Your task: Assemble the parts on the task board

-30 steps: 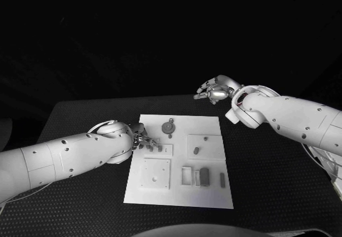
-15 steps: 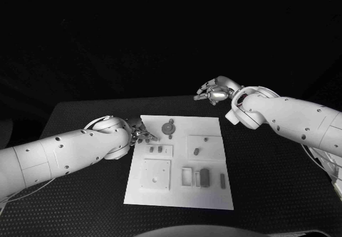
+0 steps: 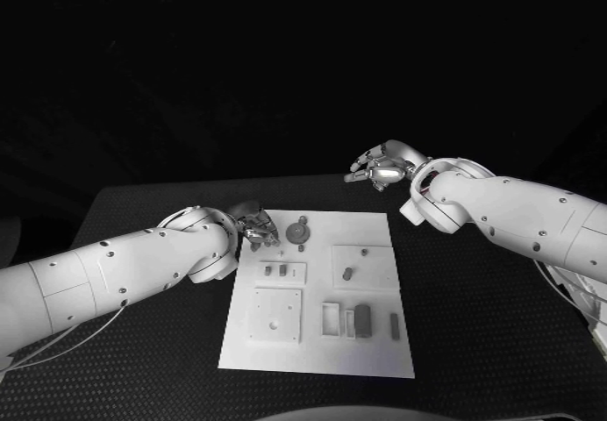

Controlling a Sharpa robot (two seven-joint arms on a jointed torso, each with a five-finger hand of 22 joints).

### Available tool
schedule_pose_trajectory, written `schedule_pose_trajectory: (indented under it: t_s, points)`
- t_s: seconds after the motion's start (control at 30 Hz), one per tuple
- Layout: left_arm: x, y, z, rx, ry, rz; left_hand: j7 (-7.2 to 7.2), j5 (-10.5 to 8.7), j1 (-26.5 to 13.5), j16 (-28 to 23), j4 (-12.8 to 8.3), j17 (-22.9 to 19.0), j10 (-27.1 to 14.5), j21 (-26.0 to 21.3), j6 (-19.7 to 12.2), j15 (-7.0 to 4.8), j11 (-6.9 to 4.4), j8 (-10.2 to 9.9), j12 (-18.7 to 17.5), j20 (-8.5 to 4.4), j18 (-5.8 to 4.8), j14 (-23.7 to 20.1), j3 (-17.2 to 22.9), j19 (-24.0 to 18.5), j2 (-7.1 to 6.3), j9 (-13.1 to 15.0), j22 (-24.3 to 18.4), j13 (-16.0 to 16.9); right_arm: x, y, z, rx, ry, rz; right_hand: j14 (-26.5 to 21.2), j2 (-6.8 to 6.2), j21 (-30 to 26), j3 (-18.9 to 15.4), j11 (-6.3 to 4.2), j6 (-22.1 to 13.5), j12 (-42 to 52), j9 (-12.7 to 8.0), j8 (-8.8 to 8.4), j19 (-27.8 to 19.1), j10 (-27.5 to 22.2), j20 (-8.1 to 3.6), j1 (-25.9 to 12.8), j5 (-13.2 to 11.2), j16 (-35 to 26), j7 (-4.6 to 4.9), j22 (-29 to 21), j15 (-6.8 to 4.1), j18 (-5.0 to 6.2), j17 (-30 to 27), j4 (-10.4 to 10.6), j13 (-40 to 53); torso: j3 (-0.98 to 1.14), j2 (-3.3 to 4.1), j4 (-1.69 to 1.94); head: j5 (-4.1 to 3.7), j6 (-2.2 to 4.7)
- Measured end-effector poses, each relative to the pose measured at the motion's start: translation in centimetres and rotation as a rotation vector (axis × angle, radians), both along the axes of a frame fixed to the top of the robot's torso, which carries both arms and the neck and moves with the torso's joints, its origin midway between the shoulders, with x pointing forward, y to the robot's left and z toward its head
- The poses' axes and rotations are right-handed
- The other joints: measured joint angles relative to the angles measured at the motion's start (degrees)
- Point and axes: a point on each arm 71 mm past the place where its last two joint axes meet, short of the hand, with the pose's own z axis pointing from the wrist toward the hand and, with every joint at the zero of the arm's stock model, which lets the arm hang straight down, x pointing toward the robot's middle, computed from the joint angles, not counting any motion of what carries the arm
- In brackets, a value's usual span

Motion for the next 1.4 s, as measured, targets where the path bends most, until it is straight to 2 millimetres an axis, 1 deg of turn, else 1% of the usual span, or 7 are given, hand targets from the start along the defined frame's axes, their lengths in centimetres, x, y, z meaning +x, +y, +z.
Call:
schedule_pose_trajectory:
  t_s: [0.07,0.13,0.33,0.4,0.7,1.13,1.4]
  points:
    - [0.2,-0.4,0.3,-0.025,-0.036,-0.023,0.17,-0.63,2.0,-1.4,-0.1,-0.6,0.0,-1.3,-0.1,0.95,1.00,-0.7,-4.7,1.19,0.43,-0.4,-0.1,-0.2,-0.40,-2.2,-0.7,-3.6,0.0,-0.1,0.0,-0.001,0.000,-0.002,0.0,0.00,0.0,0.0,0.00,0.0,0.0,0.0,0.00,0.0,0.0,0.00,0.0,0.0,0.0,0.00,0.0,0.00,0.00,0.0,0.0,0.0,0.01,0.00,-0.01,-0.03,0.12]
    - [0.5,-1.0,0.5,-0.042,-0.086,-0.057,-0.12,-1.35,3.3,-1.9,-0.2,-0.7,0.4,-1.9,-0.5,1.07,1.70,-1.0,-9.1,1.50,0.74,-0.5,-0.6,-0.1,-0.89,-4.1,-1.0,-6.8,0.1,-0.1,0.0,-0.001,0.000,-0.004,0.0,0.00,0.0,0.0,0.00,0.0,0.0,0.0,0.00,0.0,0.0,0.00,0.0,0.0,0.0,0.00,0.0,0.00,0.01,0.0,0.0,0.0,0.03,0.00,-0.01,-0.05,0.26]
    - [0.9,-2.8,1.0,-0.010,-0.226,-0.178,-0.13,-3.03,4.8,-1.4,-0.2,0.0,1.3,-1.9,-0.5,1.23,2.64,-1.3,-15.1,1.66,0.64,1.3,-1.4,1.8,-1.83,-6.7,-0.6,-10.7,0.1,0.0,0.0,0.000,0.000,-0.002,0.0,0.00,0.0,0.0,0.00,0.0,0.0,0.0,0.00,0.0,0.0,0.00,0.0,0.0,0.0,0.00,0.0,0.00,0.00,0.0,0.0,0.0,0.02,0.03,-0.01,-0.16,0.58]
    - [0.9,-3.4,1.0,0.017,-0.265,-0.218,-0.13,-5.15,5.4,-1.1,0.2,0.3,2.4,-1.6,-0.5,1.11,2.52,-1.3,-16.7,1.48,0.75,2.1,-1.1,2.7,-2.44,-7.7,-0.3,-11.6,0.1,0.1,0.0,0.000,0.000,-0.001,0.0,0.00,0.0,0.0,0.00,0.0,0.0,0.0,0.00,0.0,0.0,0.00,0.0,0.0,0.0,0.00,0.0,0.00,0.01,0.0,0.0,0.0,0.01,0.05,-0.02,-0.18,0.64]
    - [0.7,-5.5,0.8,0.141,-0.392,-0.367,-0.39,-5.71,4.7,-0.6,0.0,0.8,3.4,-1.2,0.0,1.02,2.44,-1.3,-19.1,1.30,0.84,3.2,-0.8,4.0,-3.40,-9.2,0.3,-13.1,0.1,0.2,0.0,0.001,0.000,0.002,0.0,0.00,0.0,0.0,0.00,-0.1,0.0,0.0,0.00,0.0,0.0,0.00,0.0,0.0,0.2,-0.09,0.0,0.00,0.01,0.0,0.0,0.0,0.01,0.09,-0.14,-0.32,0.69]
    - [0.3,-6.2,-1.3,0.248,-0.390,-0.440,-0.24,-5.93,4.9,4.3,0.1,3.4,4.7,2.5,0.2,0.61,2.35,-1.3,-22.5,0.86,0.82,6.3,-0.9,7.9,-3.55,-11.3,3.7,-15.0,0.0,0.3,0.0,0.002,0.000,0.006,0.0,0.00,0.0,0.0,0.00,-0.1,0.0,0.0,0.00,0.0,0.0,0.00,0.0,0.0,0.2,-0.09,0.0,0.00,0.01,0.0,0.0,0.0,0.03,0.10,-0.11,-0.64,0.55]
    - [0.4,-6.0,-1.6,0.269,-0.390,-0.444,-0.23,-5.93,4.3,7.6,0.3,4.6,5.0,4.6,-0.4,0.60,2.28,-1.3,-24.1,0.76,0.83,7.3,-1.1,9.4,-4.15,-12.4,6.1,-15.8,0.0,0.2,0.0,0.002,0.001,0.005,0.0,0.00,0.0,0.0,0.00,-0.2,0.0,0.0,0.00,0.0,0.0,0.00,0.0,0.0,0.2,-0.05,0.0,0.00,0.01,0.0,0.0,0.0,0.03,0.11,-0.12,-0.93,0.35]
